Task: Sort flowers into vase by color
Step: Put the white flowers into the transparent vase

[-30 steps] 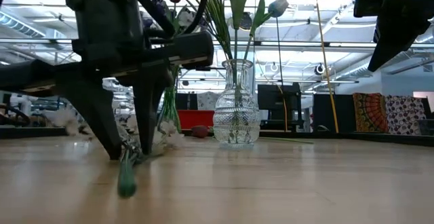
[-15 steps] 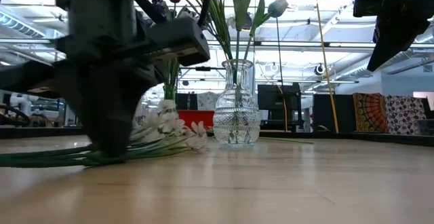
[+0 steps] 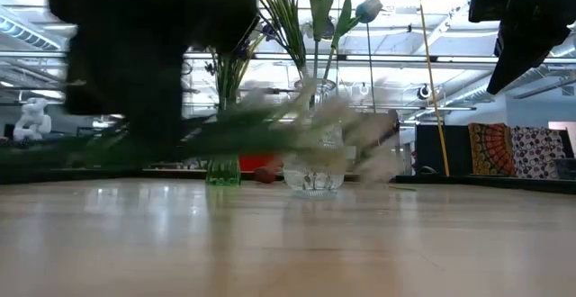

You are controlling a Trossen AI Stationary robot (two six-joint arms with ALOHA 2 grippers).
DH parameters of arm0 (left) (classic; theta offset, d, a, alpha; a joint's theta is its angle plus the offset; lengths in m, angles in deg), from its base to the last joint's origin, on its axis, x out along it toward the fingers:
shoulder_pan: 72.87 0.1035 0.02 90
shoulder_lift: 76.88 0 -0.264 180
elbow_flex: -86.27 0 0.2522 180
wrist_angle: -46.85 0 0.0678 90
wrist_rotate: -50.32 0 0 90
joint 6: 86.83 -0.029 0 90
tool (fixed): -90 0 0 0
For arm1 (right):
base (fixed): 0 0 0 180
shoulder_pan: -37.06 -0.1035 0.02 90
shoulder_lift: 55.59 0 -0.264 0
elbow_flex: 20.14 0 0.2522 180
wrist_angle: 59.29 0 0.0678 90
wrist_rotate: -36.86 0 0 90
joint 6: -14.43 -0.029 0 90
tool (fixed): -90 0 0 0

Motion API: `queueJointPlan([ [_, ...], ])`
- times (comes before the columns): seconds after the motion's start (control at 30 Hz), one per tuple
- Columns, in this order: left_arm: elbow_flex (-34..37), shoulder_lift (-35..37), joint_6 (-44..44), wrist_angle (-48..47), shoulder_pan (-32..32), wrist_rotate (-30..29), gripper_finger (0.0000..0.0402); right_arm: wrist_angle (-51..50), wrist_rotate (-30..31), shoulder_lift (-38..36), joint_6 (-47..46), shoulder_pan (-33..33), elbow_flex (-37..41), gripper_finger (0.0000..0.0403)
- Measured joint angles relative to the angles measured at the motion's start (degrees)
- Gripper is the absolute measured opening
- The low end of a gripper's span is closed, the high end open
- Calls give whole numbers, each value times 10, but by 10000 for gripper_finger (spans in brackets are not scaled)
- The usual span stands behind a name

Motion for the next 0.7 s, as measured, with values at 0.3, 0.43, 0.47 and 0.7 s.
queueJointPlan([
  [0.3, 0, 11, -252, 248, 41, -115, 9, 27, 1, 0, 8, 0, 0, 0],
  [0.43, -1, 42, -379, 298, 72, -169, 9, 33, 1, 0, 8, 0, 0, 0],
  [0.47, -1, 51, -418, 313, 79, -181, 9, 33, 0, 0, 8, 0, 0, 0],
  [0.7, -1, 115, -680, 357, 106, -273, 9, 2, -6, 0, -12, 0, 0, 0],
])
